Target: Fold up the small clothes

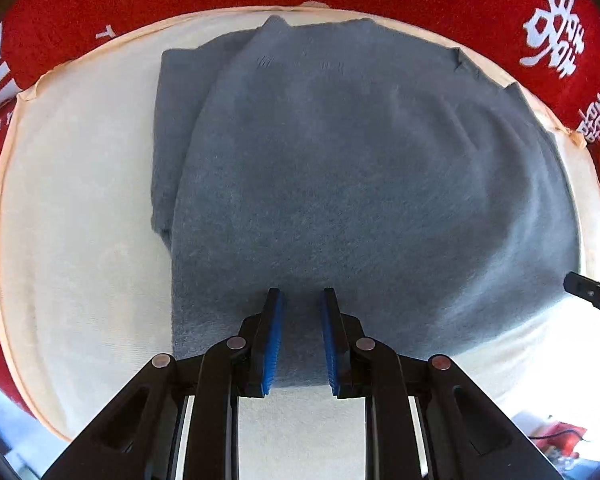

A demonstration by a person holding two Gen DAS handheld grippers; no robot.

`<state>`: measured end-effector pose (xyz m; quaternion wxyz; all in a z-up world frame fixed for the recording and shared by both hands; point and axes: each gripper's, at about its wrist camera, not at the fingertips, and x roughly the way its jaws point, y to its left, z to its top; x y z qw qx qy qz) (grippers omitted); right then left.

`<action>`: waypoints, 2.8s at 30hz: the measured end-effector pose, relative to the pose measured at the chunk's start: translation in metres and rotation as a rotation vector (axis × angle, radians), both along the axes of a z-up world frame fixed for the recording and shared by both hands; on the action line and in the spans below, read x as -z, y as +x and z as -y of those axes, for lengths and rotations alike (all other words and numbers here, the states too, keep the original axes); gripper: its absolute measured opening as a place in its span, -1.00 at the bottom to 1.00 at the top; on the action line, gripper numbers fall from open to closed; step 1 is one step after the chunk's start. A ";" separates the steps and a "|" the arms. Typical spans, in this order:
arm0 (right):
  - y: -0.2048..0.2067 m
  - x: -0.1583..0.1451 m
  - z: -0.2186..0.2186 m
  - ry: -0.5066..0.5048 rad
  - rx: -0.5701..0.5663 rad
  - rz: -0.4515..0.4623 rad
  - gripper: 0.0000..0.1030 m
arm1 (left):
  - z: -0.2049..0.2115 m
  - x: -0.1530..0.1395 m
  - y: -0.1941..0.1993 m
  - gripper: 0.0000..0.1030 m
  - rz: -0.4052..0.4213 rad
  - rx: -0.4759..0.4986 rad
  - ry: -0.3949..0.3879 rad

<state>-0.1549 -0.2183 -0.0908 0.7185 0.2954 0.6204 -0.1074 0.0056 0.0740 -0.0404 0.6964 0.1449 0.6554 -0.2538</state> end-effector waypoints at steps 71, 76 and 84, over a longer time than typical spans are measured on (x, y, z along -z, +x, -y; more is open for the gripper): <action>0.074 0.022 -0.172 0.554 0.264 0.183 0.22 | -0.120 -0.011 0.032 0.89 -0.192 -0.294 -0.168; 0.081 0.041 -0.184 0.650 0.312 0.206 0.23 | -0.124 -0.012 0.047 0.91 -0.256 -0.352 -0.266; 0.084 0.068 -0.195 0.768 0.458 0.274 0.23 | -0.123 -0.010 0.068 0.97 -0.219 -0.377 -0.268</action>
